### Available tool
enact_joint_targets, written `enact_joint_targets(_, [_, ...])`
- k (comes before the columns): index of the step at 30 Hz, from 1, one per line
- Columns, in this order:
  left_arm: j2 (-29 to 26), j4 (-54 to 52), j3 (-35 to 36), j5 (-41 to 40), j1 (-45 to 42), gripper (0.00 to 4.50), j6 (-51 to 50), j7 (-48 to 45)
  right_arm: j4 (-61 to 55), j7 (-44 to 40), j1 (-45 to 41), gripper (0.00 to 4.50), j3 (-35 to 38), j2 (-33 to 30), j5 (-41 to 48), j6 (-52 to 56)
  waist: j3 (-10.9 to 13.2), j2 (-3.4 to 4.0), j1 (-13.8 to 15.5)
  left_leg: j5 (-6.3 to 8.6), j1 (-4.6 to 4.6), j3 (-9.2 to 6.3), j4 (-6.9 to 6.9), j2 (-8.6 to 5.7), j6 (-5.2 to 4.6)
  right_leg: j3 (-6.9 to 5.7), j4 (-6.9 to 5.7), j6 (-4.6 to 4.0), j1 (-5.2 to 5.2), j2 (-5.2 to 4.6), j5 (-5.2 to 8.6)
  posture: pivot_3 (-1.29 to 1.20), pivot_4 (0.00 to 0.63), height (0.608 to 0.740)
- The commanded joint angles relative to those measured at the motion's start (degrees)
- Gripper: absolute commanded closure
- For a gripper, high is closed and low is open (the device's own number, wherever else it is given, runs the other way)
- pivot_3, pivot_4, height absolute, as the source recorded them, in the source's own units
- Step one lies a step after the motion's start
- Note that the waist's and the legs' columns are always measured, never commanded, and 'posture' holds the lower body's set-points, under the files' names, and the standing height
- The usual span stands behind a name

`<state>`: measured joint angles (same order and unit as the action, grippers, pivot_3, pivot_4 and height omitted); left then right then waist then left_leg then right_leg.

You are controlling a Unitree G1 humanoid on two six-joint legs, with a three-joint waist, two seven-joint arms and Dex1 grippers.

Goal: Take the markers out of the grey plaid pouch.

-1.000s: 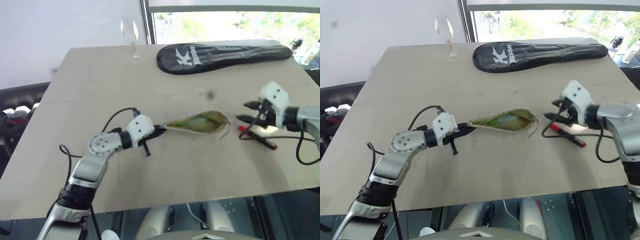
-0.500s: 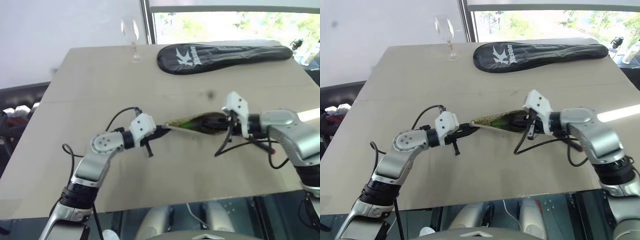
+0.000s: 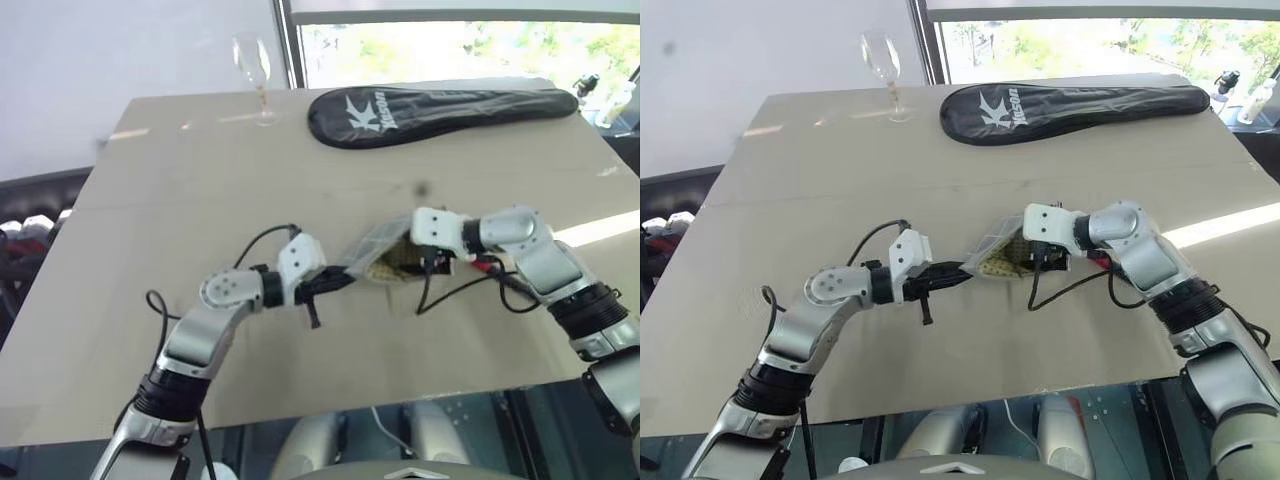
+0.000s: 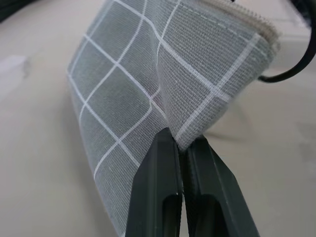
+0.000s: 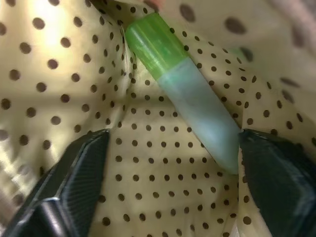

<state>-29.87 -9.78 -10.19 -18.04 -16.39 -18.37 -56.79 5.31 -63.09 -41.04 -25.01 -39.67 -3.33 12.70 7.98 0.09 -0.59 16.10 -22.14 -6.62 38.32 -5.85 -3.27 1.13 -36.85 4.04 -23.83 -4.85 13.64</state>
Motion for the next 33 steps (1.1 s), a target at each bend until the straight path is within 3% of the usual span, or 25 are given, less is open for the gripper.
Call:
enact_joint_targets(1, [0.32, -3.74, 1.21, -4.05, -1.71, 4.5, -2.8, -1.02, -6.16, -5.42, -1.59, 0.42, 0.24, -3.67, -1.06, 3.69, 0.0, 0.0, 0.02, 0.0, 0.0, -0.01, 0.0, 0.0, 0.0, 0.0, 0.0, 0.0, 0.0, 0.0, 0.0, 0.0, 0.15, 0.74])
enact_joint_targets(8, [0.47, -4.5, 1.9, -9.58, -2.25, 4.5, -9.75, -1.81, -13.61, -17.33, -5.24, 0.42, -2.16, -9.2, -1.53, 10.46, 0.0, 0.0, -0.09, 0.0, -0.01, -0.02, 0.0, 0.01, 0.0, -0.01, 0.01, 0.0, 0.0, -0.01, 0.0, 0.0, 0.15, 0.74])
enact_joint_targets(14, [0.25, -4.49, 2.26, -12.52, -1.16, 4.5, -13.68, -2.04, -9.88, -23.75, -9.16, 0.42, -6.24, -8.97, -3.9, 7.34, 0.01, 0.0, -0.06, 0.0, -0.01, -0.02, 0.01, 0.0, 0.0, -0.01, 0.02, 0.0, 0.01, -0.02, 0.0, 0.0, 0.15, 0.74])
enact_joint_targets(25, [1.06, -3.09, 1.12, -13.0, -1.62, 4.5, -15.61, -2.36, 6.04, -19.48, -14.71, 0.42, -11.56, 1.01, -13.05, -0.02, 0.01, -0.01, -0.16, -0.01, 0.02, -0.02, 0.01, 0.01, 0.02, 0.0, 0.0, 0.0, 0.01, -0.01, 0.0, 0.0, 0.15, 0.74])
enact_joint_targets(33, [2.21, -3.13, 2.96, -16.76, -2.76, 4.5, -19.92, -2.2, -3.82, -21.1, -13.85, 0.42, -6.61, 0.89, -10.26, 4.69, 0.01, 0.0, -0.15, -0.01, 0.0, -0.03, 0.01, 0.0, 0.02, -0.02, -0.01, 0.0, 0.0, -0.01, 0.0, 0.0, 0.15, 0.74])
